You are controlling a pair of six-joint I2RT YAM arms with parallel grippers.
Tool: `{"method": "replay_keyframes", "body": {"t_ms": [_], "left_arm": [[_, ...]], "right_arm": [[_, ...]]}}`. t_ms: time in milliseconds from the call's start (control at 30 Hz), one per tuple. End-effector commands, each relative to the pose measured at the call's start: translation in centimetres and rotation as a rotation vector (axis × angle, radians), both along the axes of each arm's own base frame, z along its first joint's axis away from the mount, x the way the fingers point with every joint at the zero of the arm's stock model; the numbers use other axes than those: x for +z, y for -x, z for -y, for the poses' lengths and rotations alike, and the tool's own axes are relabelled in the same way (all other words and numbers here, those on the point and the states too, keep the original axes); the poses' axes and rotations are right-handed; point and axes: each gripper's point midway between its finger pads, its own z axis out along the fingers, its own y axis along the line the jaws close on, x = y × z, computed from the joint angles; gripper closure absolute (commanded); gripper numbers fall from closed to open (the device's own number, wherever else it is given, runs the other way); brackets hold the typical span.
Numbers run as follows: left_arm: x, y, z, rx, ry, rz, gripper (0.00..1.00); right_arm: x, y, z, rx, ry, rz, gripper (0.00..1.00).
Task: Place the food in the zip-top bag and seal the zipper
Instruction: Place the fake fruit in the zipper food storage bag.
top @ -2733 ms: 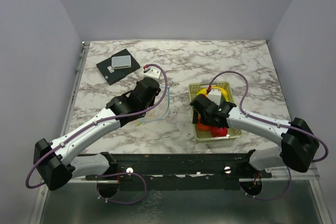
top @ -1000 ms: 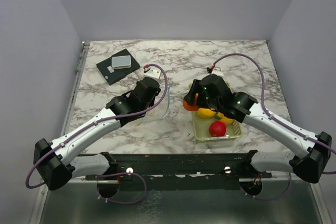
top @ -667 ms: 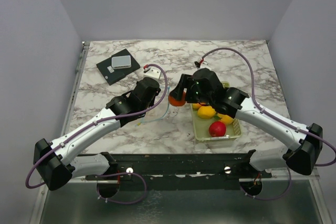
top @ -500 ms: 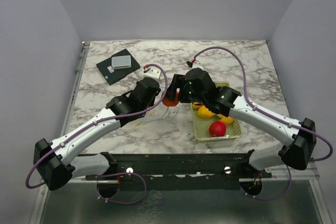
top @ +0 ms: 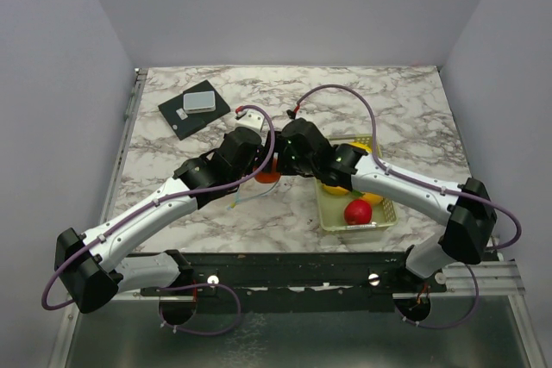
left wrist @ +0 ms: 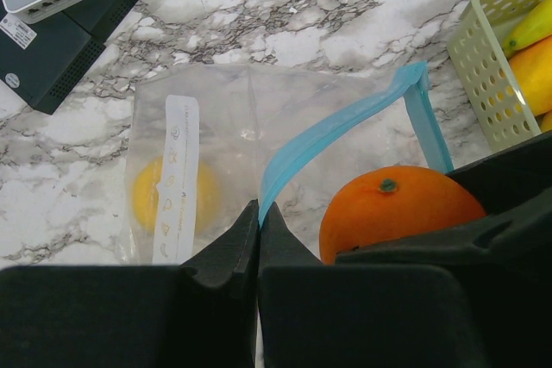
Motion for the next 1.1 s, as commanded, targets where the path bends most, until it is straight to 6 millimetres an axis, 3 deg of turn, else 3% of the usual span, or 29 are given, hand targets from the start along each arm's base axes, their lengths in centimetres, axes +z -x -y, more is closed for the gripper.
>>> {"method": "replay_keyframes", "body": {"t_ms": [0,167,500,600,733,1067], "left_arm": [[0.4,0.2,0.1,-0.012,0.016,0.017,1.0],[0.4,0.2,0.1,-0.011,0.015,0.018,1.0],[0.4,0.2,0.1,-0.008,0.014,0.018,1.0],[0.3,0.1,0.1,-0.008,0.014,0.016,1.0],[0.3,0.1,0.1,-0.008,0.012,0.015,1.0],[0.1,0.1,0.1,-0.007,0.007,0.012,1.0]], "right_arm": [[0.7,-0.1,-1.9,0.014,-0.05,0.0,0.74],[-0.3,-0.3,-2.3,0.008,-0.031,-0.014,0.64],[-0.7,-0.2,-2.4,0.0,-0.023,-0.023,0.2],[-0.5,-0.1,-2.2,-0.004,-0.032,-0.019,0.13],[0.0,0.0,-1.9,-0.004,-0.042,-0.01,0.08],[1.6,0.5,0.0,-0.031,-0.035,0.017,0.08]]}}
